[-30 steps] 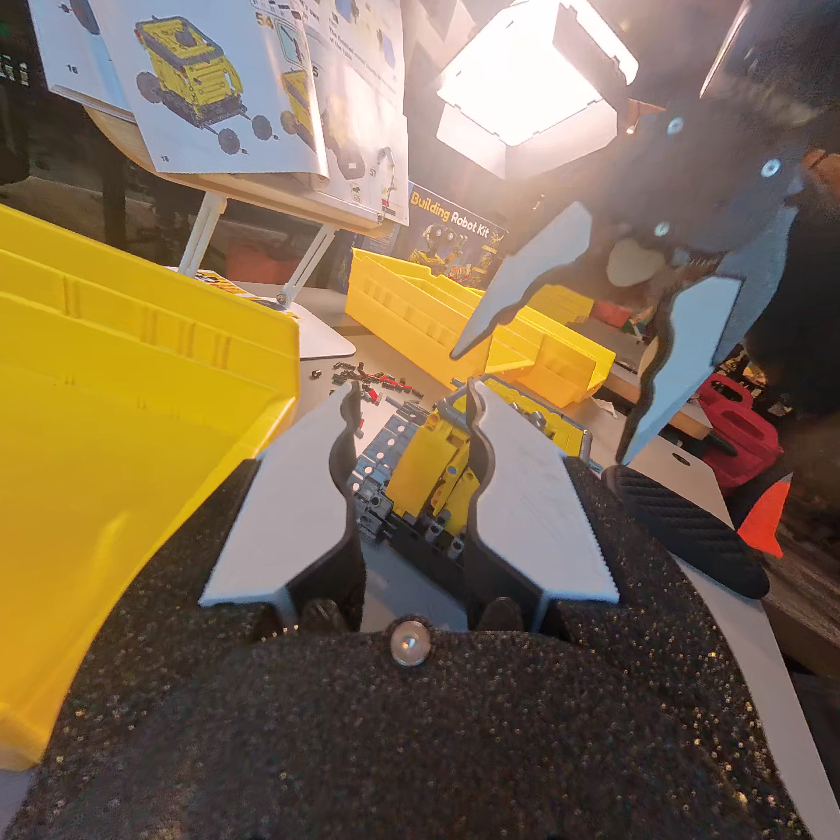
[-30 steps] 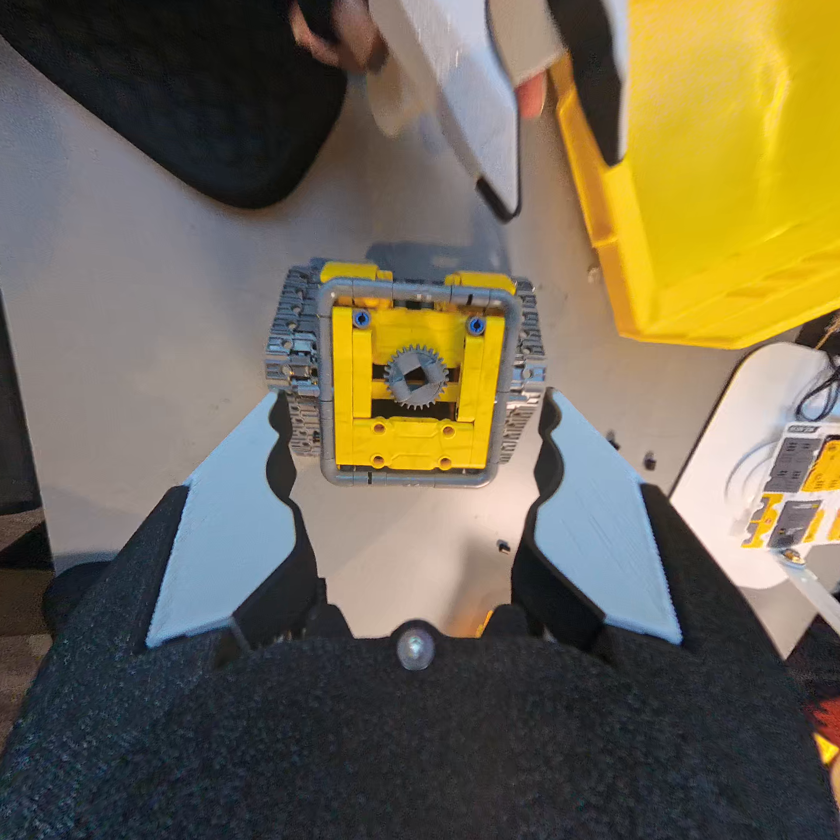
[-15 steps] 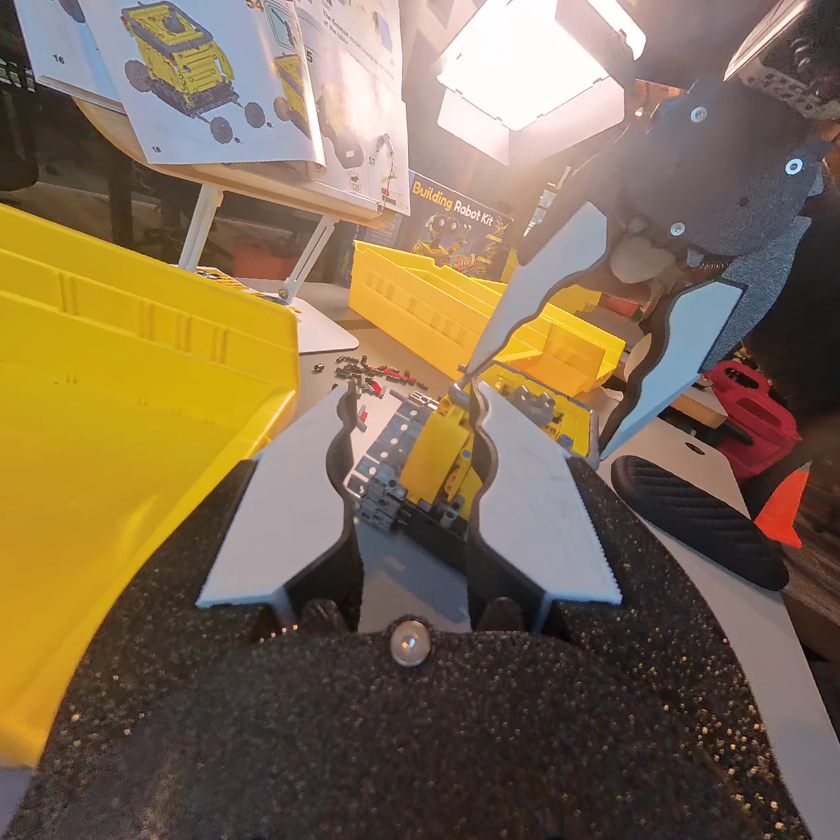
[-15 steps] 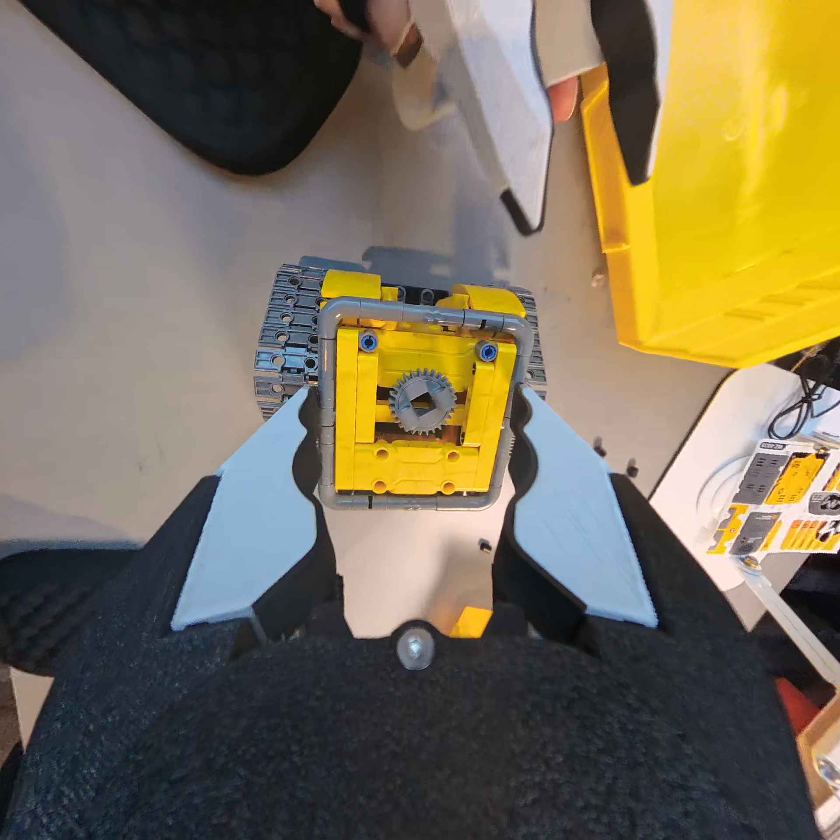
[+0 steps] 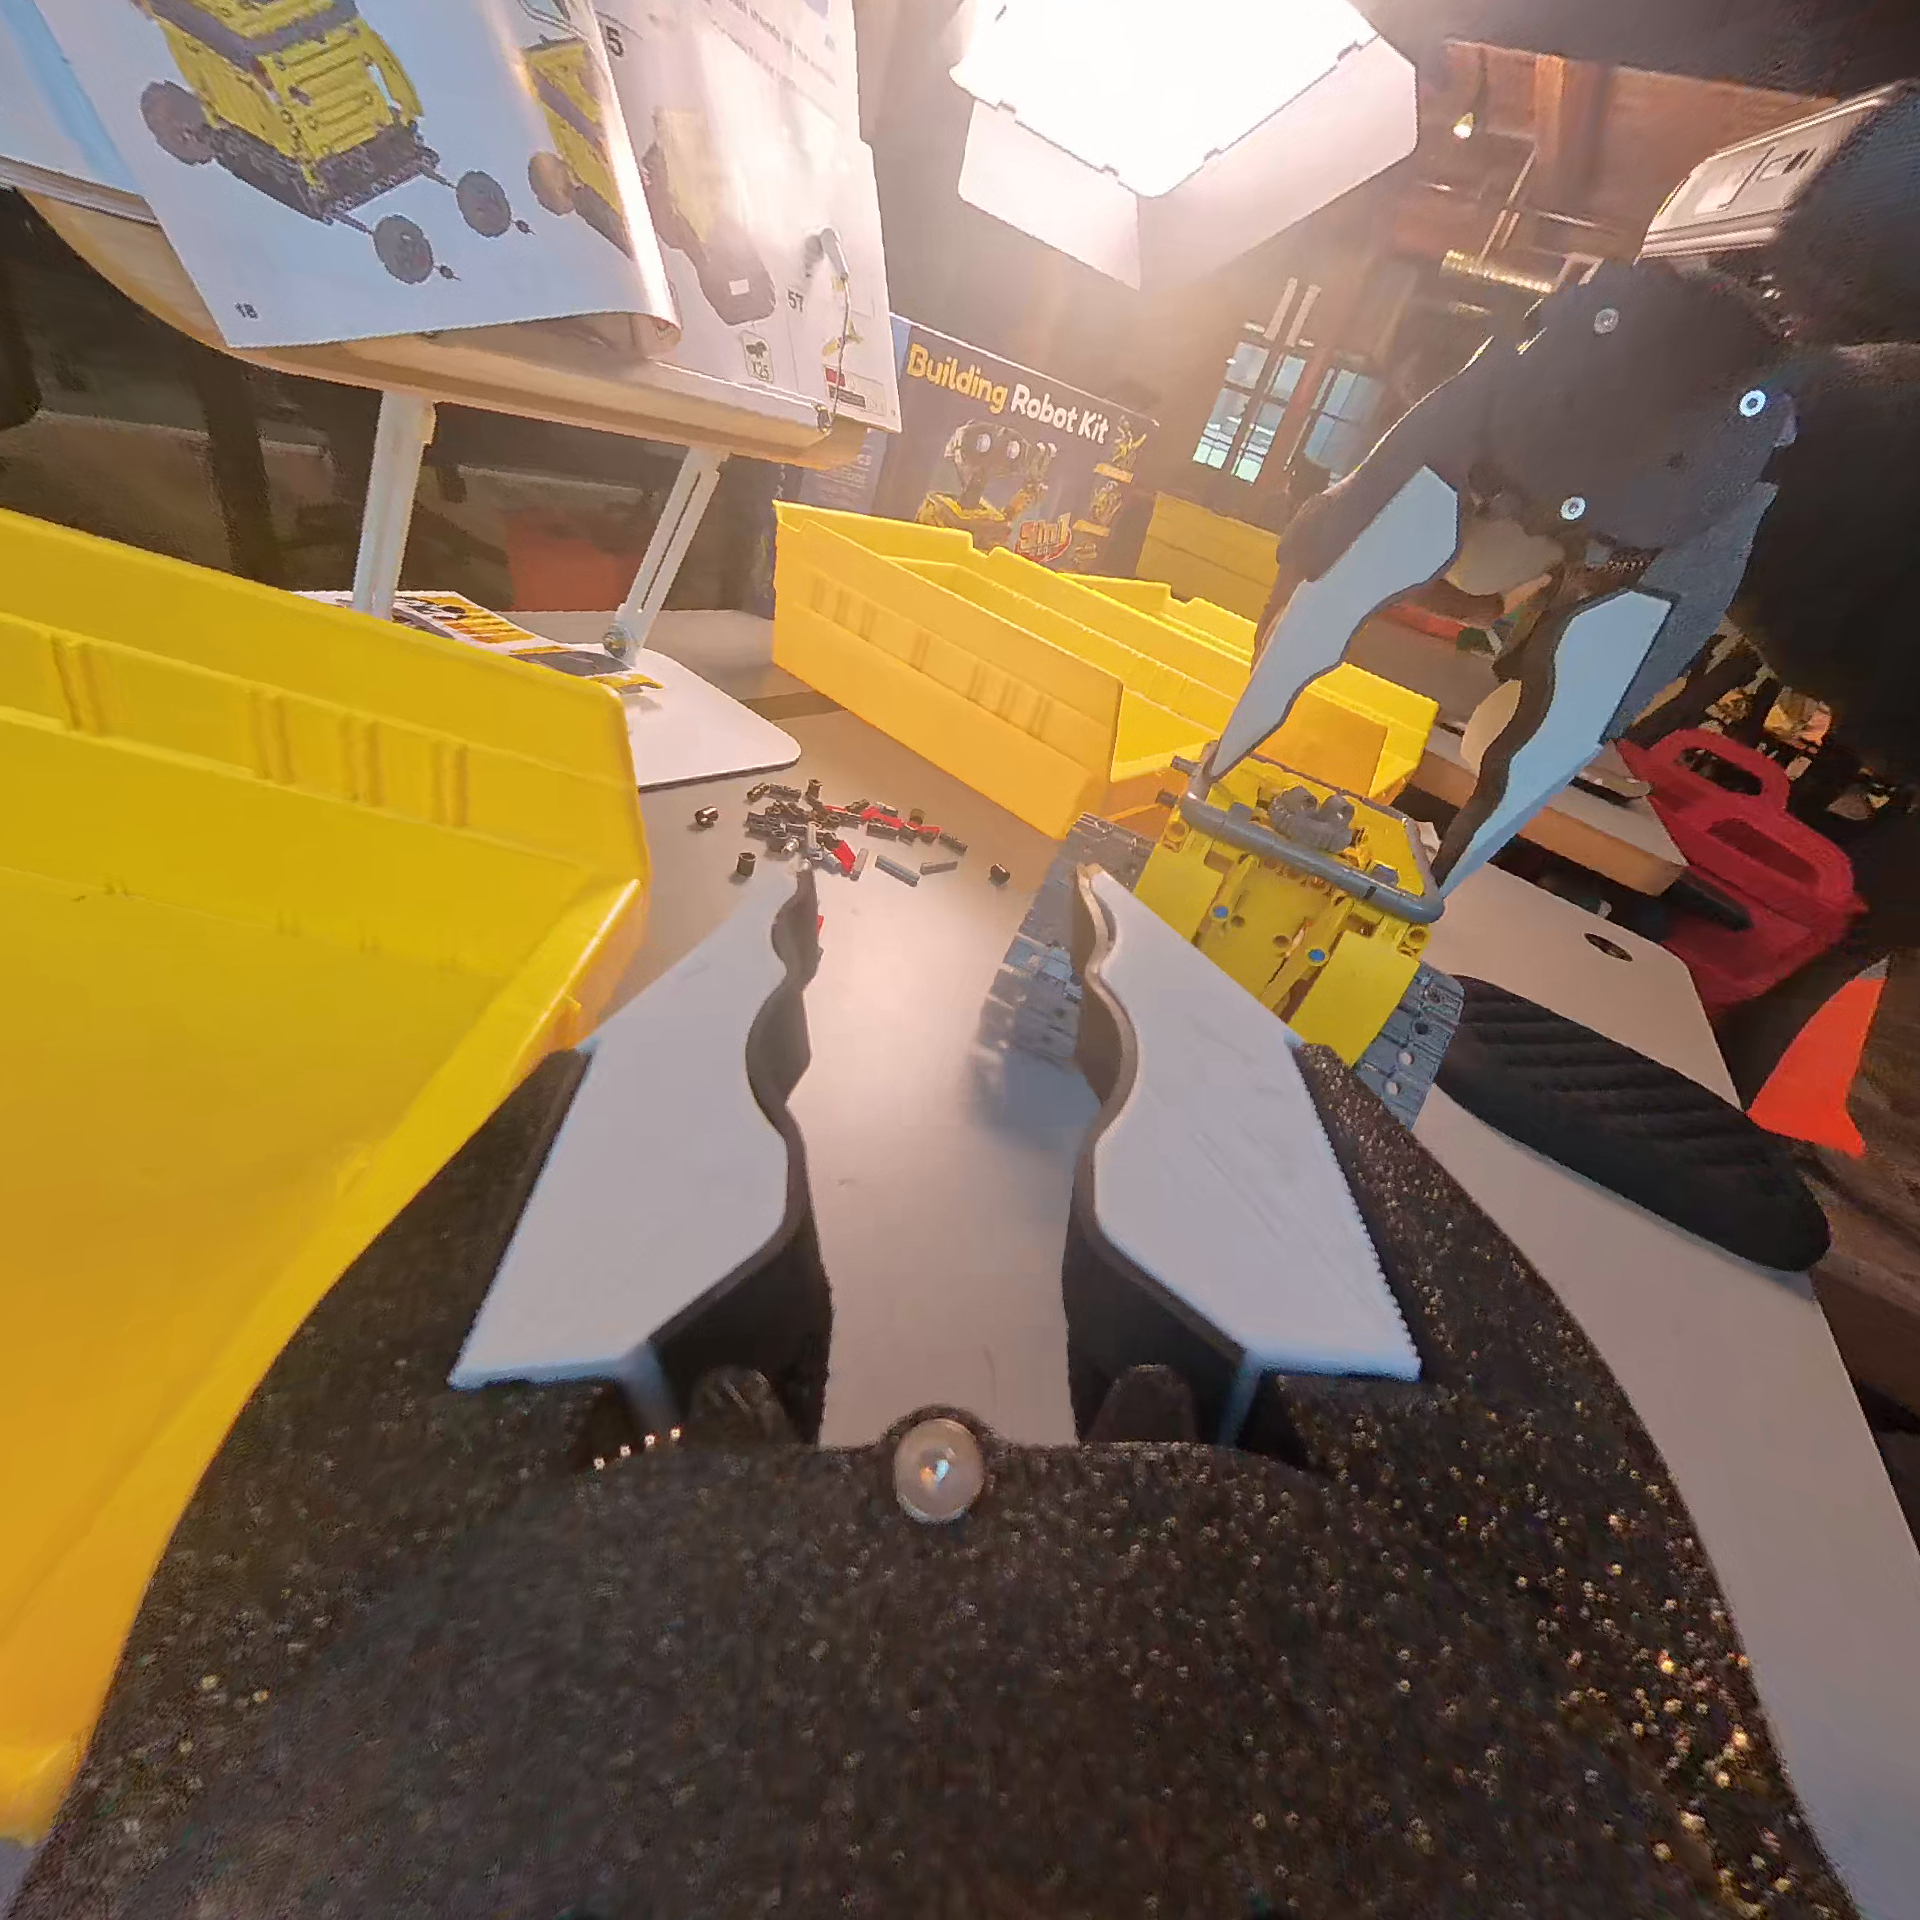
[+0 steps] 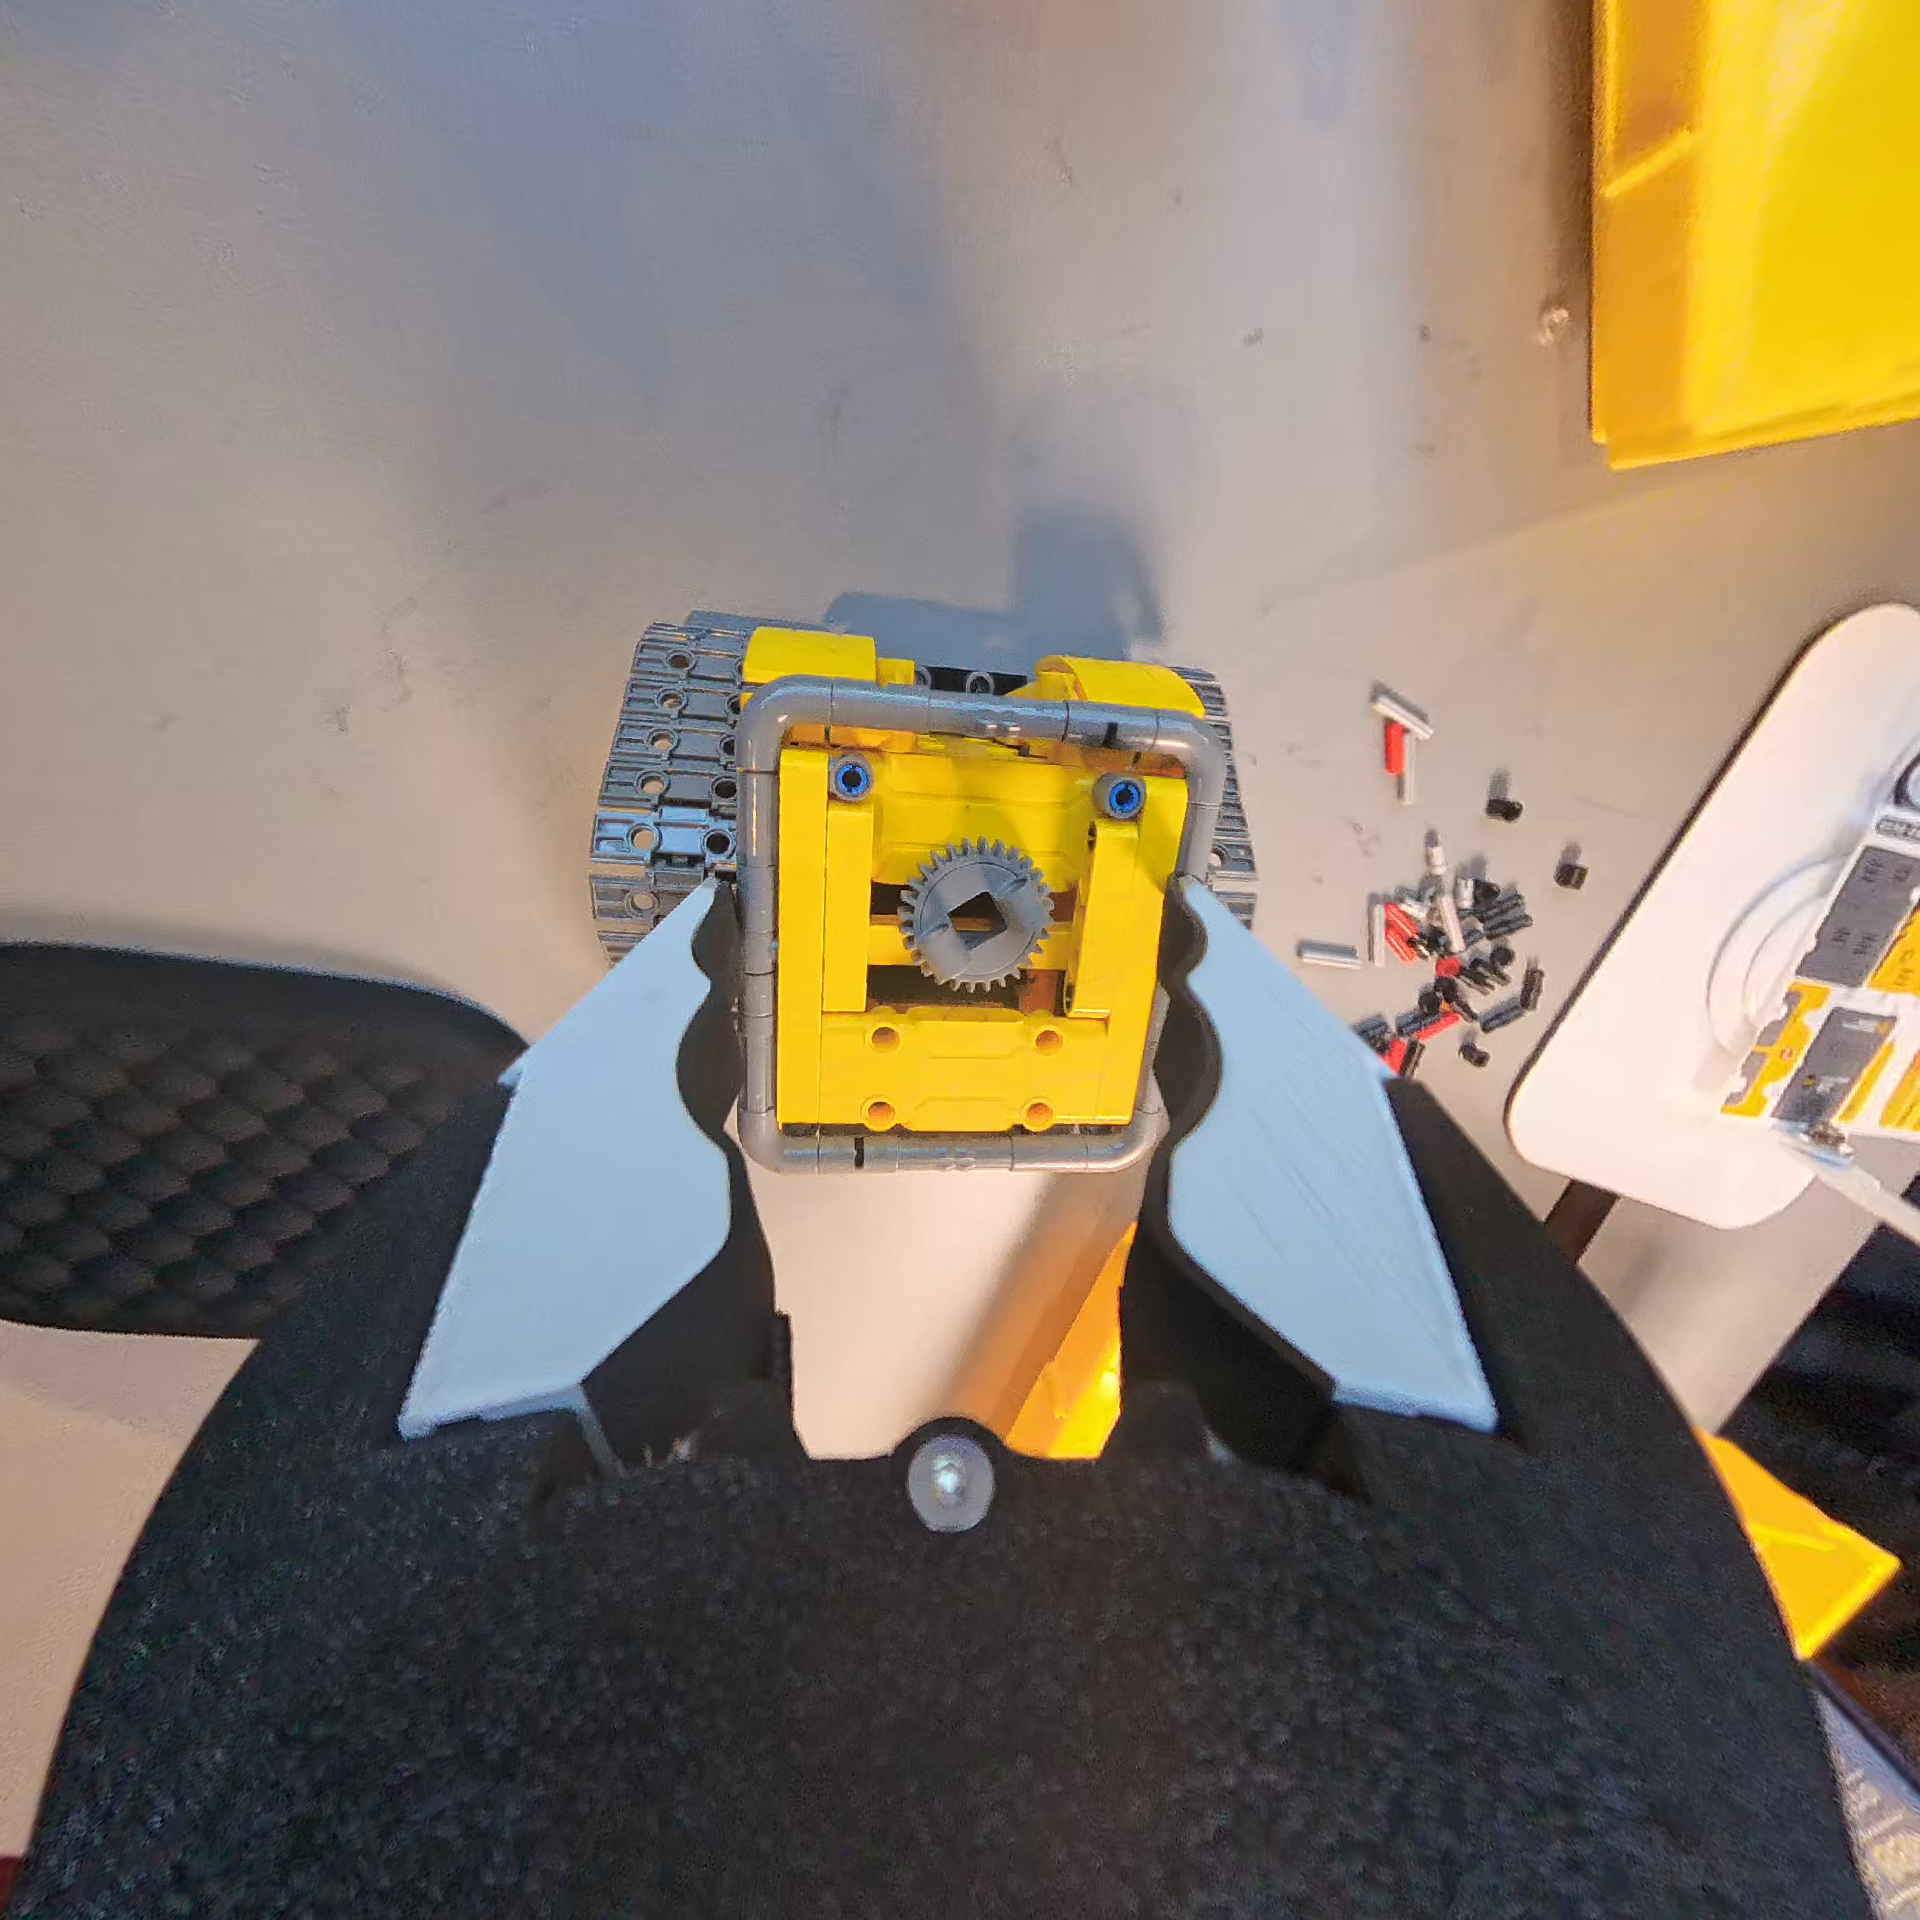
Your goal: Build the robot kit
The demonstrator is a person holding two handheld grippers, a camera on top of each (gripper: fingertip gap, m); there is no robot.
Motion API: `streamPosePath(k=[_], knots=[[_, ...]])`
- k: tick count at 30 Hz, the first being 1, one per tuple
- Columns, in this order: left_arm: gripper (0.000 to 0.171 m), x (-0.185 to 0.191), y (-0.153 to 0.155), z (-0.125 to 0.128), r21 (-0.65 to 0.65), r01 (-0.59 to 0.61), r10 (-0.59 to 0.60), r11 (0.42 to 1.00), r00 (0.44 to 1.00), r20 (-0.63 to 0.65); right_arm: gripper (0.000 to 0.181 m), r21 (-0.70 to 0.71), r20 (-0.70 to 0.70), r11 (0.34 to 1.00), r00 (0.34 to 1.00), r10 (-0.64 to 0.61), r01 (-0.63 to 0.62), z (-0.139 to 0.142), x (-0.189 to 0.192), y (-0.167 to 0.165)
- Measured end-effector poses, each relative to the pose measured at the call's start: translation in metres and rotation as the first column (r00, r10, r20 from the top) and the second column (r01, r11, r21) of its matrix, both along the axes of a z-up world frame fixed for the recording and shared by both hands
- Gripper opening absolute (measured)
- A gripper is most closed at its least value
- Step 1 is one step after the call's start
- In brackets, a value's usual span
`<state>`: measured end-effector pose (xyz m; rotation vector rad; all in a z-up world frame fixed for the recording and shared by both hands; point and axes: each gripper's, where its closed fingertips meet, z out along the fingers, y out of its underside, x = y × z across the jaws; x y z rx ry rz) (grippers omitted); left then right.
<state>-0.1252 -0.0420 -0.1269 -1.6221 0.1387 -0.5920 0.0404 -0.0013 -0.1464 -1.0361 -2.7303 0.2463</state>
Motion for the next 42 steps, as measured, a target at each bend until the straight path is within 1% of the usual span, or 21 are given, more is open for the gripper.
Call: streamPosePath(k=[3,4,6,7,8,9,10,12,14,16,18,20,21,24,27,34,38,42], knots=[[0.048,0.007,0.0,-0.003,-0.011,0.018,-0.019,1.0,0.999,-0.042,0.078,-0.007,-0.03,0.994,0.993,0.112,-0.113,0.0,0.009,-0.008],[0.048,0.01,-0.001,-0.003,-0.015,0.025,-0.026,1.0,0.998,-0.056,0.068,-0.001,-0.041,0.985,0.984,0.174,-0.174,0.001,0.012,-0.013],[0.048,0.015,-0.001,-0.005,-0.02,0.039,-0.04,0.999,0.996,-0.084,0.055,0.051,-0.026,0.964,0.964,0.264,-0.262,0.0,0.019,-0.019],[0.048,0.017,-0.001,-0.007,-0.023,0.043,-0.045,0.999,0.994,-0.099,0.055,0.09,-0.006,0.95,0.954,0.3,-0.299,-0.002,0.022,-0.02],[0.048,0.019,-0.001,-0.008,-0.026,0.045,-0.048,0.999,0.992,-0.113,0.063,0.118,0.037,0.942,0.949,0.312,-0.314,-0.005,0.026,-0.019],[0.048,0.02,-0.001,-0.009,-0.028,0.046,-0.049,0.999,0.991,-0.122,0.074,0.124,0.079,0.944,0.951,0.299,-0.307,-0.007,0.03,-0.021],[0.048,0.021,-0.001,-0.009,-0.029,0.047,-0.051,0.998,0.99,-0.128,0.076,0.113,0.094,0.949,0.954,0.284,-0.293,-0.007,0.03,-0.024],[0.048,0.023,-0.002,-0.008,-0.026,0.051,-0.054,0.998,0.99,-0.129,0.073,0.06,0.057,0.958,0.959,0.279,-0.282,0.004,0.027,-0.035],[0.048,0.026,-0.003,-0.008,-0.025,0.062,-0.064,0.998,0.99,-0.126,0.081,0.029,0.03,0.976,0.976,0.215,-0.216,0.017,0.022,-0.034],[0.048,0.027,-0.002,-0.009,-0.031,0.06,-0.064,0.998,0.988,-0.14,0.092,0.002,0.034,0.993,0.992,0.119,-0.119,0.022,0.017,-0.025],[0.048,0.029,-0.002,-0.011,-0.04,0.061,-0.067,0.997,0.987,-0.149,0.098,0.037,0.062,0.996,0.995,0.073,-0.075,0.013,0.016,-0.009],[0.048,0.029,-0.002,-0.012,-0.042,0.059,-0.065,0.997,0.985,-0.159,0.101,0.05,0.136,0.998,0.99,0.042,-0.049,-0.003,0.022,0.001],[0.048,0.03,-0.002,-0.012,-0.042,0.059,-0.065,0.997,0.985,-0.162,0.099,0.042,0.117,0.996,0.991,0.068,-0.073,-0.004,0.018,0.0],[0.048,0.03,-0.002,-0.013,-0.044,0.058,-0.065,0.997,0.984,-0.165,0.099,0.051,0.146,0.993,0.985,0.094,-0.102,-0.004,0.017,0.0],[0.048,0.029,-0.002,-0.012,-0.041,0.056,-0.062,0.998,0.985,-0.159,0.098,0.052,0.143,0.99,0.982,0.12,-0.129,-0.004,0.016,0.001],[0.048,0.029,-0.001,-0.013,-0.045,0.053,-0.06,0.998,0.985,-0.161,0.098,0.047,0.108,0.971,0.967,0.229,-0.235,-0.004,0.015,-0.002],[0.048,0.028,-0.001,-0.013,-0.044,0.052,-0.059,0.998,0.986,-0.156,0.098,0.066,0.115,0.964,0.962,0.247,-0.256,-0.004,0.015,-0.004],[0.048,0.029,-0.001,-0.014,-0.047,0.053,-0.06,0.997,0.986,-0.159,0.097,0.067,0.093,0.972,0.971,0.219,-0.225,-0.002,0.015,-0.002]])
